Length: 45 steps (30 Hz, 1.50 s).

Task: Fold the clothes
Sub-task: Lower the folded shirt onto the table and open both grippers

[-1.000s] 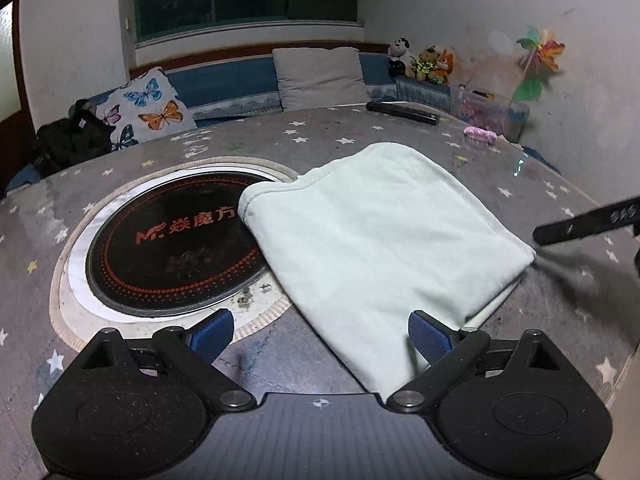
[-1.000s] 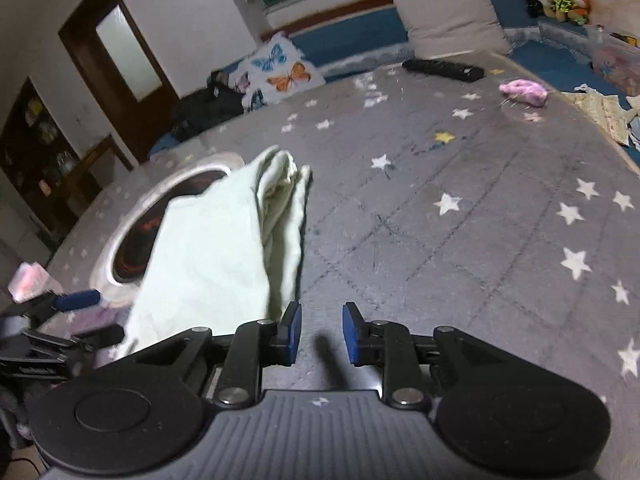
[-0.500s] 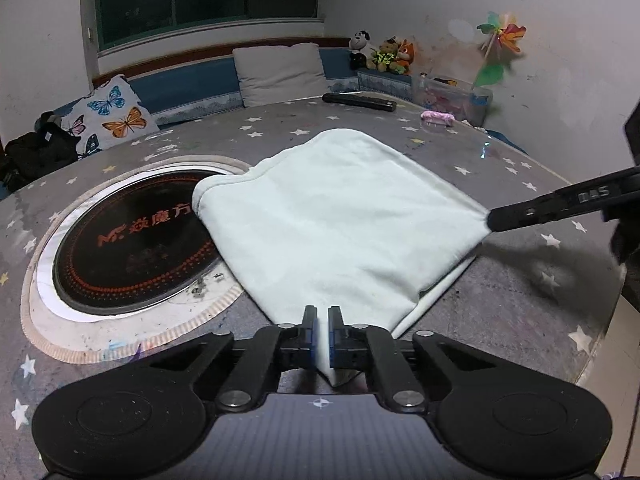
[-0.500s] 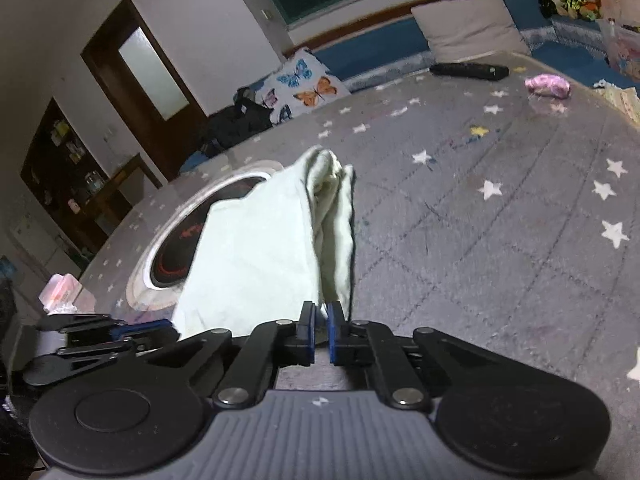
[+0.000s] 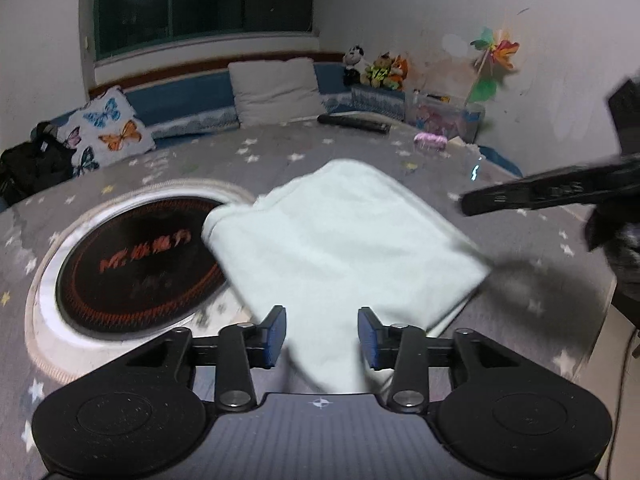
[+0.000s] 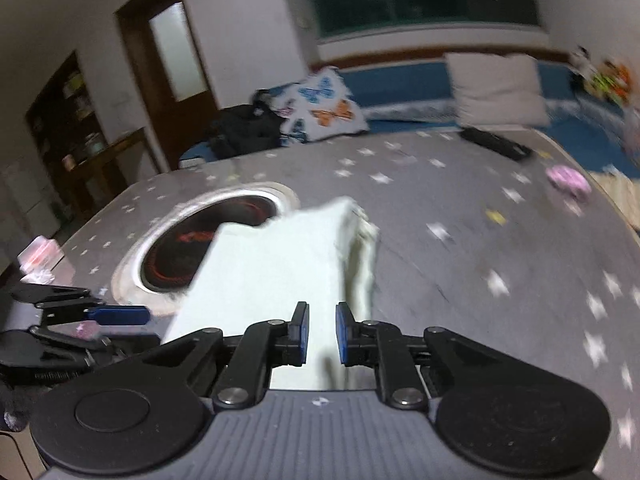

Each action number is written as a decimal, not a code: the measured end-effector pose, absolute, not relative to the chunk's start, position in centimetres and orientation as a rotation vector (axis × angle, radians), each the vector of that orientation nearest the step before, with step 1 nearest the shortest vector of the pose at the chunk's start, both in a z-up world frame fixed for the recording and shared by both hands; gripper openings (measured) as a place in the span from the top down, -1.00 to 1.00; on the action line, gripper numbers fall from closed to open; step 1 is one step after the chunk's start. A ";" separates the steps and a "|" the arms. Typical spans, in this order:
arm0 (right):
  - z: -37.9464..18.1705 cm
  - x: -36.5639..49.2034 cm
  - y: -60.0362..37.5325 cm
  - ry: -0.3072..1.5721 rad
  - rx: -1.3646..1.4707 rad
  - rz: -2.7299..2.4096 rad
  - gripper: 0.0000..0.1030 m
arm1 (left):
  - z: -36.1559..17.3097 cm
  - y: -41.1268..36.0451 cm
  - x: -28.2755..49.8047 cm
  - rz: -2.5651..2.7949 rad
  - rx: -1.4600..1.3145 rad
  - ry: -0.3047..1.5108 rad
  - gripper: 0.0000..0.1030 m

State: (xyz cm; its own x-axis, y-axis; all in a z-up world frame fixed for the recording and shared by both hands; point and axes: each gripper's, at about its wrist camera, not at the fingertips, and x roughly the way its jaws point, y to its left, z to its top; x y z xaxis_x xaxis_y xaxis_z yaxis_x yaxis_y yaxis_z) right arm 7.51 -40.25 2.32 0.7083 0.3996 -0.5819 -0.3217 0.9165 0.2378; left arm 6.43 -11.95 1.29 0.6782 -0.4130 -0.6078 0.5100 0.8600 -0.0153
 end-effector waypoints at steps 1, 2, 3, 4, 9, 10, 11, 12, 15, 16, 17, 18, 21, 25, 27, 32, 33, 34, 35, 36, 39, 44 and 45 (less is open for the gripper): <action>2.6 8.3 -39.7 0.669 0.108 0.418 0.72 | 1.5 -12.4 6.6 -0.533 0.164 0.630 0.17; 2.7 9.1 -39.2 0.667 0.095 0.432 0.72 | 1.5 -12.8 6.8 -0.544 0.170 0.617 0.17; 2.9 9.9 -38.6 0.666 0.083 0.446 0.72 | 1.5 -13.2 7.1 -0.551 0.177 0.607 0.17; 2.9 10.7 -38.2 0.668 0.073 0.456 0.72 | 1.4 -13.6 7.4 -0.557 0.183 0.604 0.17; 2.9 14.6 -35.8 0.675 0.020 0.498 0.72 | -0.2 -14.9 8.1 -0.619 0.221 0.636 0.21; 2.6 15.3 -35.5 0.681 0.015 0.502 0.72 | -0.6 -15.1 8.1 -0.630 0.228 0.645 0.23; 2.3 15.9 -35.3 0.683 0.010 0.499 0.72 | -0.9 -15.2 8.0 -0.644 0.233 0.655 0.26; 2.0 16.4 -35.1 0.686 0.005 0.495 0.72 | -1.2 -15.3 7.9 -0.658 0.238 0.663 0.26; 0.7 17.8 -35.0 0.700 -0.016 0.459 0.73 | -2.1 -15.4 7.6 -0.681 0.254 0.685 0.26; 0.1 18.2 -35.2 0.715 -0.015 0.445 0.75 | -2.3 -15.4 7.5 -0.683 0.255 0.688 0.26; -0.5 18.6 -35.5 0.736 -0.001 0.430 0.76 | -2.3 -15.3 7.5 -0.688 0.251 0.690 0.26; -0.9 18.8 -35.9 0.746 0.014 0.416 0.82 | -2.3 -15.2 7.5 -0.694 0.247 0.691 0.26; -0.7 19.0 -36.4 0.738 0.031 0.409 0.84 | -2.2 -14.9 7.5 -0.709 0.237 0.703 0.26; 0.5 19.3 -36.0 0.704 0.019 0.418 0.79 | -1.1 -14.4 7.9 -0.699 0.229 0.686 0.26; 0.5 19.9 -36.0 0.710 0.025 0.416 0.77 | -0.4 -13.9 8.6 -0.673 0.209 0.675 0.25; -0.6 22.0 -36.5 0.764 0.065 0.401 0.77 | 1.0 -12.8 11.9 -0.555 0.163 0.668 0.25; -0.6 22.0 -36.6 0.764 0.074 0.403 0.77 | 1.2 -12.6 12.7 -0.536 0.153 0.671 0.25; -0.5 22.0 -36.6 0.757 0.073 0.405 0.77 | 1.3 -12.3 13.6 -0.518 0.142 0.674 0.25; -0.3 21.8 -36.5 0.746 0.066 0.408 0.77 | 1.3 -12.2 14.5 -0.505 0.132 0.679 0.26; -0.2 21.8 -36.5 0.738 0.060 0.413 0.76 | 1.2 -12.0 15.4 -0.494 0.123 0.683 0.26; -0.3 21.9 -36.4 0.741 0.052 0.418 0.75 | 0.9 -11.7 17.6 -0.458 0.104 0.701 0.34; -0.8 22.3 -36.6 0.752 0.054 0.424 0.75 | -0.1 -10.7 20.1 -0.430 0.043 0.745 0.46; -0.8 22.3 -36.6 0.753 0.053 0.426 0.75 | -0.3 -10.6 20.4 -0.424 0.045 0.750 0.46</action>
